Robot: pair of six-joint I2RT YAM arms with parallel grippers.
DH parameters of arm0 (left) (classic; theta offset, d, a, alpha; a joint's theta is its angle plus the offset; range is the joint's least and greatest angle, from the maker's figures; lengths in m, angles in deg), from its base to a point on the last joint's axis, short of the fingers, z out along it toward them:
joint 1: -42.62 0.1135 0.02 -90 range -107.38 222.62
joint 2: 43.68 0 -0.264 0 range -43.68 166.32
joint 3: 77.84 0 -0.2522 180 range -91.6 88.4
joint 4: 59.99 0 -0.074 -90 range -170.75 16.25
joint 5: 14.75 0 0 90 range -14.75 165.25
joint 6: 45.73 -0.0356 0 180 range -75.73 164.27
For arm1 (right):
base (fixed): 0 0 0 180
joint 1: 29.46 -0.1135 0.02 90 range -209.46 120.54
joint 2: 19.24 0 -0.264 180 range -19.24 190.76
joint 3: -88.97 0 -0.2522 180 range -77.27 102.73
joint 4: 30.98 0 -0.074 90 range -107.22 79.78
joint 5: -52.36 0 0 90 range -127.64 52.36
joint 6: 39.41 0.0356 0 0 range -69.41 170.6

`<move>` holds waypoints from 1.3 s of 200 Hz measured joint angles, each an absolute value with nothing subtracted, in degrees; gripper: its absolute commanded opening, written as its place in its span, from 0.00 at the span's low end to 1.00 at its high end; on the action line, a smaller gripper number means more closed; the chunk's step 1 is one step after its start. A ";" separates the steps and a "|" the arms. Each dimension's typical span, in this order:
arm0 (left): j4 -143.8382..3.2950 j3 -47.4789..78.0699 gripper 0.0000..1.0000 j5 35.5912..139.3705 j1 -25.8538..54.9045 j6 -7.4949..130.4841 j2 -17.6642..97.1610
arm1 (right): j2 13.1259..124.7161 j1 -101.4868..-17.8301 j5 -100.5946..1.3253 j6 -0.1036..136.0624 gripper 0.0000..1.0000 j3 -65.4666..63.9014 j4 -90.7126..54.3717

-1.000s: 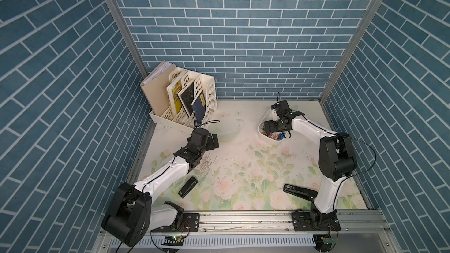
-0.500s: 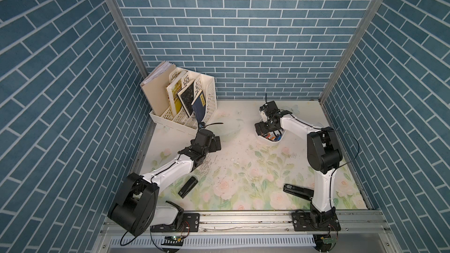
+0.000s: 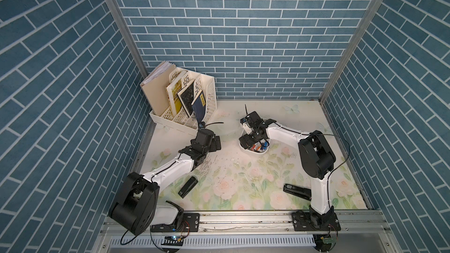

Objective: Take the batteries out of the storage box
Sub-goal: Move the storage box to the center of the board.

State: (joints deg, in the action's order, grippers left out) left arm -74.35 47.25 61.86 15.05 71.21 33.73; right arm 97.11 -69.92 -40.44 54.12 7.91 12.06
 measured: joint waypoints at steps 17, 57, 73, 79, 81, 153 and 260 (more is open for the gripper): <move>-74.60 47.19 1.00 61.78 15.05 71.52 33.73 | 95.56 -71.50 -40.71 54.15 1.00 5.73 11.99; -75.58 47.19 1.00 61.60 15.05 71.98 33.73 | 90.29 -73.84 -41.10 54.19 1.00 0.61 12.28; -75.71 47.19 1.00 61.43 15.05 72.11 33.73 | 88.13 -74.19 -41.08 54.21 1.00 -1.20 12.52; -75.71 47.19 1.00 61.36 15.05 72.13 33.70 | 87.54 -74.21 -41.06 54.23 1.00 -1.68 12.58; -75.71 47.19 1.00 61.34 15.05 72.15 33.68 | 87.28 -74.23 -41.06 54.26 1.00 -1.86 12.58; -76.15 47.19 1.00 61.34 14.99 72.90 33.53 | 85.31 -74.75 -40.88 55.30 1.00 -3.41 12.76; -77.94 44.24 1.00 61.51 14.83 73.22 35.52 | 85.53 -75.69 -40.55 55.28 1.00 -5.48 15.01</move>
